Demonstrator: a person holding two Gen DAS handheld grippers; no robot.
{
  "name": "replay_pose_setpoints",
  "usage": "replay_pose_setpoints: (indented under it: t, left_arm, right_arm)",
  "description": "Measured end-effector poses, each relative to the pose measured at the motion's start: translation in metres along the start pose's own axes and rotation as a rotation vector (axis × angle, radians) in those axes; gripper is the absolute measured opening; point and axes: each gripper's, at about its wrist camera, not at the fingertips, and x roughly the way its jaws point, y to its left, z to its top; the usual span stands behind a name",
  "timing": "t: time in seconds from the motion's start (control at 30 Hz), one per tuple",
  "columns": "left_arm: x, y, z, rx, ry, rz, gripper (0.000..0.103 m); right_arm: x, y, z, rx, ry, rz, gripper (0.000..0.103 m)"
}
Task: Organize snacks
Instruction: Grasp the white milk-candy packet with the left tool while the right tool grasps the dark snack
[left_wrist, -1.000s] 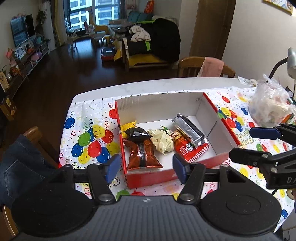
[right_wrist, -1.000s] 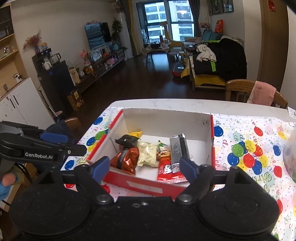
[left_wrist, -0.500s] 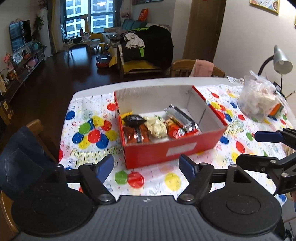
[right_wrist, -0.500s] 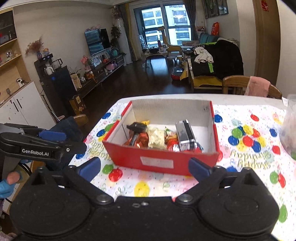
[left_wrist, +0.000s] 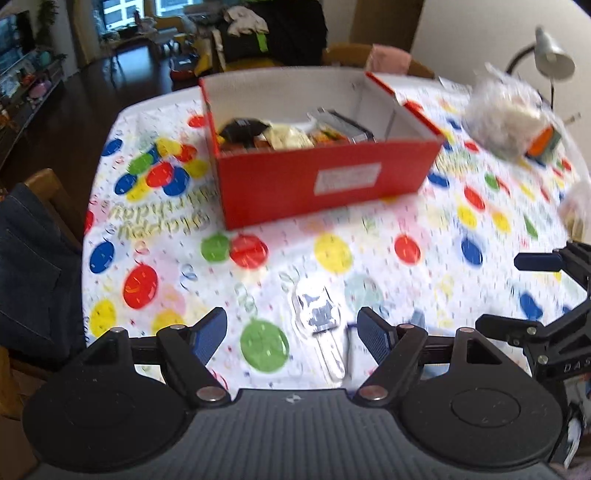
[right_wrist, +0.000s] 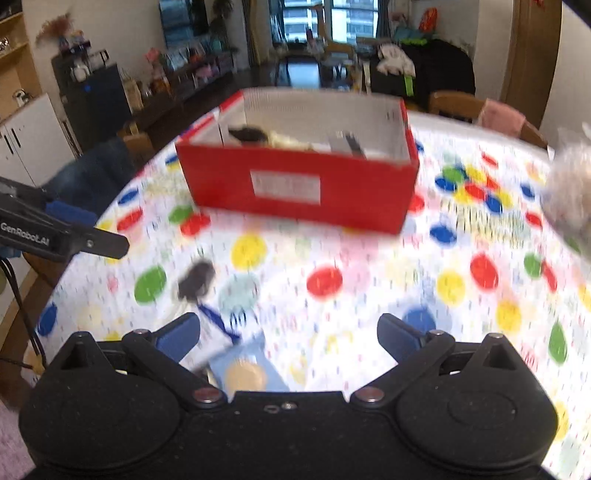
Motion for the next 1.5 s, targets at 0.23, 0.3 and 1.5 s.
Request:
replay_pose_setpoints:
  t: [0.23,0.3,1.5]
  left_arm:
    - [0.016,-0.018,-0.016,0.058,0.061,-0.03,0.077]
    - [0.022,-0.024,-0.019,0.072,0.087,-0.043,0.077]
    - [0.071,-0.056,-0.026,0.148,0.239,-0.145,0.057]
  right_arm:
    - [-0.002,0.011,-0.024,0.03,0.026,0.067,0.102]
    - [-0.001,0.02,-0.028,0.006,0.039,0.087,0.102]
    - [0.042,0.079,-0.052,-0.09,0.164,0.121,0.047]
